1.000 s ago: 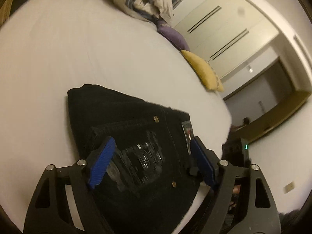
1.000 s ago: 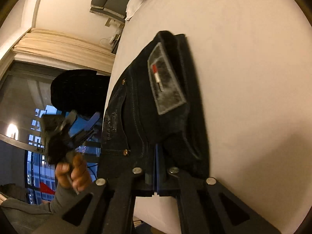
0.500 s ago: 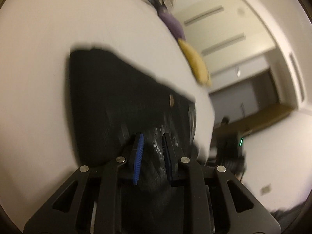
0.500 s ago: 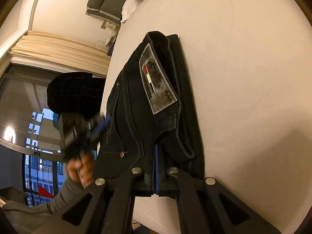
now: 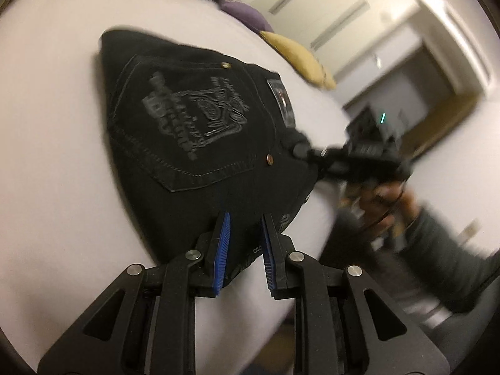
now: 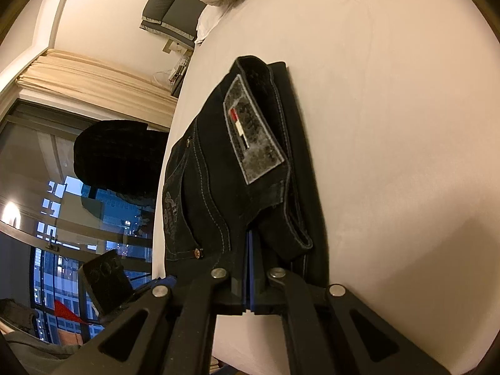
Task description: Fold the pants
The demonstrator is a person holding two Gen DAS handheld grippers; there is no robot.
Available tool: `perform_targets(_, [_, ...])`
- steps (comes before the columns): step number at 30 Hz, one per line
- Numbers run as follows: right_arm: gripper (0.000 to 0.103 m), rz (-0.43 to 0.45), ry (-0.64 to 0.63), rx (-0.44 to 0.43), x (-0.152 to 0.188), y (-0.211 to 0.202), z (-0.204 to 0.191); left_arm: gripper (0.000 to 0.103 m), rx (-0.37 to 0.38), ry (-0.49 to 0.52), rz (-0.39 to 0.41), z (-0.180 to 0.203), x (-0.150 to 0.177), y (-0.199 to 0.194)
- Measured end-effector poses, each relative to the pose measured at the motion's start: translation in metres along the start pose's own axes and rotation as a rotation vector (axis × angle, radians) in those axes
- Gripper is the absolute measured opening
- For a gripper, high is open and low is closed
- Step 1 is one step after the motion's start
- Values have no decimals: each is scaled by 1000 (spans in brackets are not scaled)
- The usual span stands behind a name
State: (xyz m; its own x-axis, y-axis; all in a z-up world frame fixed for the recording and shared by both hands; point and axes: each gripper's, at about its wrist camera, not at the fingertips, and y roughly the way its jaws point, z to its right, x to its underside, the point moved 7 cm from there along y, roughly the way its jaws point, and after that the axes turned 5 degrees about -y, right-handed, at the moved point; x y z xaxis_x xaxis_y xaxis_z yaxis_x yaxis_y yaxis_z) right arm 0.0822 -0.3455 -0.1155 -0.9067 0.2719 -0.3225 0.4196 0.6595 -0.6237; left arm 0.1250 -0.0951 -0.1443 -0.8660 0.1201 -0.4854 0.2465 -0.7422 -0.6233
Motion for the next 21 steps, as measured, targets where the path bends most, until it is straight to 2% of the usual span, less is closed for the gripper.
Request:
perform_targets(2, [7,12,-30,-2,-1,-9,-11,19,-32,54,6,5,3,6])
perform_targets(4, [36,52,-78,-18,-6,-22,-28,19,-8,19,7,3,3,20])
perform_targets(6, [53,109,-112,-21,-17,-35,-40,19,-3,-3,4,0,2,29])
perform_targets(9, [55,149,-99,6,-36,-43,-39,19,-45,31,1,10,1,36])
perform_targets(12, [63,144,-53,64,-49,-40,-25,20,-87,25,-10,18,-13,21])
perform_targets(13, [64,138,-48,60,-51,-38,-22,28,-116,14,29,16,-22,9])
perform_targets(14, [65,126,-44,53,-55,-34,-18,63,-131,-3,63,12,-30,-1])
perform_targets(15, [70,101,-33,52,-58,-26,-13,89,-141,-29,99,6,-38,-11])
perform_targets(16, [72,83,-21,58,-59,-21,-9,102,-141,-62,168,-2,-47,-24])
perform_targets(17, [72,56,-5,61,-59,-13,-1,103,-122,-84,208,-9,-53,-30])
perform_targets(19, [72,11,17,67,-61,1,9,103,-138,-142,167,-28,-60,-21])
perform_targets(21, [72,4,23,59,-65,11,13,103,-138,-177,116,-39,-63,-5])
